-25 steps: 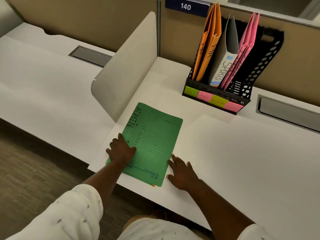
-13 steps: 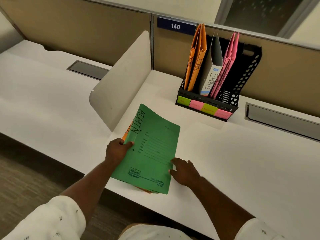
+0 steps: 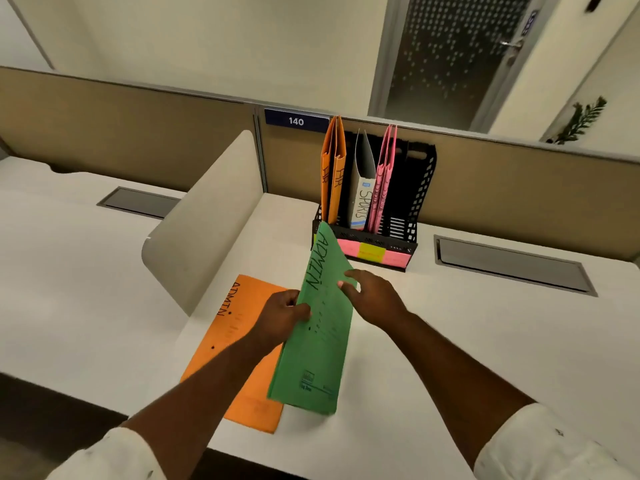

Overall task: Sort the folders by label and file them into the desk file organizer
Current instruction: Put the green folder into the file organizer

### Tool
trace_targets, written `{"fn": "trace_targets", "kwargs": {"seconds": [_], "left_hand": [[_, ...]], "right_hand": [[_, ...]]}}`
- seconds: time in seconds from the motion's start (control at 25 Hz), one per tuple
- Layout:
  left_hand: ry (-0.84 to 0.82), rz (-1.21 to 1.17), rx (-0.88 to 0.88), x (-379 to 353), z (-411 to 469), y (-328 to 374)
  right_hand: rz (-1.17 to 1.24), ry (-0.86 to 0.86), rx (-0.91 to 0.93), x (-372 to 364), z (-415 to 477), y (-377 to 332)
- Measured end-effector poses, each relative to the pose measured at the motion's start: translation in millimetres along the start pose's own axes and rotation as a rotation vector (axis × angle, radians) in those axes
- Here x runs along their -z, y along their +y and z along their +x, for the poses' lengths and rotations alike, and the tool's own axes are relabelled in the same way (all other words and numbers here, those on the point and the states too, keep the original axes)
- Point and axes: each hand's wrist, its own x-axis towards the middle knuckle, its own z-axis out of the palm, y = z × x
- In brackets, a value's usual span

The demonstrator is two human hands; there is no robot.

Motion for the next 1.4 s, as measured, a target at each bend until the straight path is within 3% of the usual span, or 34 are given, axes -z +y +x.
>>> {"fn": "trace_targets", "kwargs": {"seconds": [0.16,0.32,0.44,0.56,0.72,1.0,1.4], "left_hand": [[-0.019,0.124,-0.162,-63,-2,30],[0.063,0.356,-0.292,-120,-3,51],[0.142,0.507,-0.412,-156,-3,66],[0.117,0.535,-0.485,-182,9,79],[0.005,0.534,-0.485,-197,45,106],[-0.02,0.552,-0.598,-207,118,161],[-0.01,0.584,-0.5,-206,222,171]], "right_hand": [[0.131,0.191,-0.009,60,10,-17],[0.071,0.389,-0.039,111,15,-17],[0.037,0.451,-0.044,144,15,-6],[0.021,0.493,-0.063,180,18,8],[0.037,0.56,-0.043,227,30,20],[0.007,0.701,0.139,288,73,25],[-0.008,0.676,0.108,273,138,48]]}}
